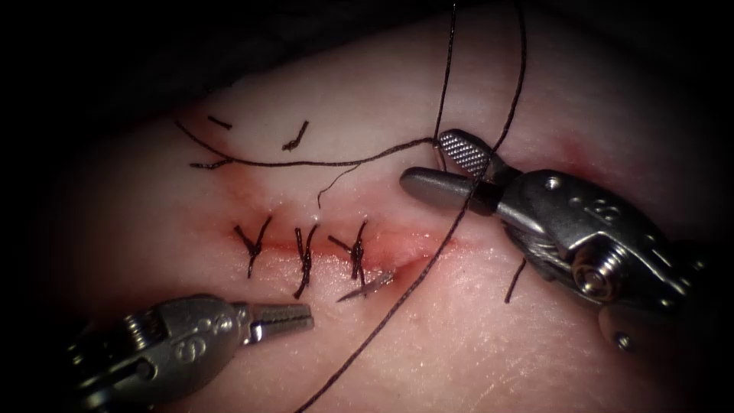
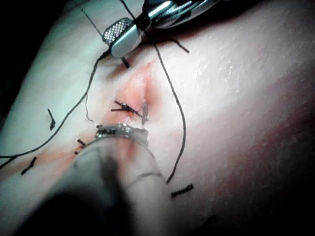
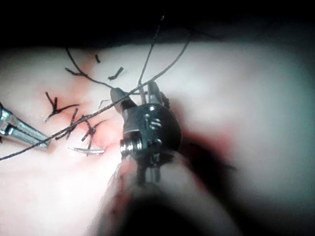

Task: Wound Closure
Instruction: Throw needle into skin above incision with right end-effector

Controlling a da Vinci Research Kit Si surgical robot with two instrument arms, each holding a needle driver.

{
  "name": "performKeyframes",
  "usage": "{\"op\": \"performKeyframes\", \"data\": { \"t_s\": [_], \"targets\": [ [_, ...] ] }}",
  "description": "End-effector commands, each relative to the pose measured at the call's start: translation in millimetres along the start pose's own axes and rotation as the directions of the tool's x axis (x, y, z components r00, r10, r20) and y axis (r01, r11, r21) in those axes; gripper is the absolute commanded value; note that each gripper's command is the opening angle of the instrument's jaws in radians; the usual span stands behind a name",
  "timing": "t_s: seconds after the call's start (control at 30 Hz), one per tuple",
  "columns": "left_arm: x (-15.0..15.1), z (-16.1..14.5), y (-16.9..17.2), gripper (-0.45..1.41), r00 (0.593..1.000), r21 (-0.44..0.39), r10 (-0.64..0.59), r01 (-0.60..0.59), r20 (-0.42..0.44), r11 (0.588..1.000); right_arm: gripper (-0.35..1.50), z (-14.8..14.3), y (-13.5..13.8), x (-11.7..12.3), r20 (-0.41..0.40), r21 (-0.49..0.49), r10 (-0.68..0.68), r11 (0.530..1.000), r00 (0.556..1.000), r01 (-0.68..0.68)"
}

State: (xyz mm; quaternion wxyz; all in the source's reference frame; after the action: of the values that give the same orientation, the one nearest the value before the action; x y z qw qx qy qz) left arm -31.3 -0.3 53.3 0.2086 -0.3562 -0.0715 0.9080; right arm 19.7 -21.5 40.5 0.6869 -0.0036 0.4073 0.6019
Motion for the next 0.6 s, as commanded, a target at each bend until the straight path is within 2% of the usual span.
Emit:
{"op": "performKeyframes", "data": {
  "t_s": [0.03, 0.1, 0.17, 0.2, 0.5, 0.57, 0.6],
  "targets": [
    [0.5, 0.6, -0.7, -0.34, 1.000, 0.004, 0.002, -0.002, 0.001, 1.000, 0.36, 1.5, -0.6, 0.5, -0.003, 0.002, 0.000, 1.000, 1.000, 0.000],
    [0.5, 0.6, -0.6, -0.34, 1.000, 0.003, 0.003, -0.003, 0.004, 1.000, 0.17, 1.9, -0.6, 0.3, 0.006, -0.003, -0.003, 1.000, 1.000, 0.003],
    [0.5, 0.5, -0.6, -0.34, 1.000, 0.005, 0.003, -0.003, 0.006, 1.000, -0.21, 2.1, -0.7, 0.1, 0.018, -0.006, -0.007, 1.000, 1.000, 0.007],
    [0.5, 0.5, -0.6, -0.34, 1.000, 0.005, 0.003, -0.003, 0.006, 1.000, -0.35, 2.3, -0.8, 0.0, 0.025, -0.012, -0.008, 1.000, 1.000, 0.008],
    [0.5, 0.5, -0.6, -0.34, 1.000, 0.005, 0.002, -0.002, 0.006, 1.000, -0.35, 3.7, -1.7, -0.2, 0.056, -0.087, -0.002, 0.996, 0.998, 0.007],
    [0.5, 0.5, -0.6, -0.34, 1.000, 0.005, 0.002, -0.002, 0.006, 1.000, -0.35, 4.2, -1.9, -0.2, 0.055, -0.062, -0.008, 0.998, 0.998, 0.011],
    [0.5, 0.5, -0.6, -0.34, 1.000, 0.005, 0.002, -0.002, 0.006, 1.000, -0.35, 4.9, -2.1, -0.1, -0.005, 0.033, -0.007, 0.999, 1.000, 0.007]
  ]
}}
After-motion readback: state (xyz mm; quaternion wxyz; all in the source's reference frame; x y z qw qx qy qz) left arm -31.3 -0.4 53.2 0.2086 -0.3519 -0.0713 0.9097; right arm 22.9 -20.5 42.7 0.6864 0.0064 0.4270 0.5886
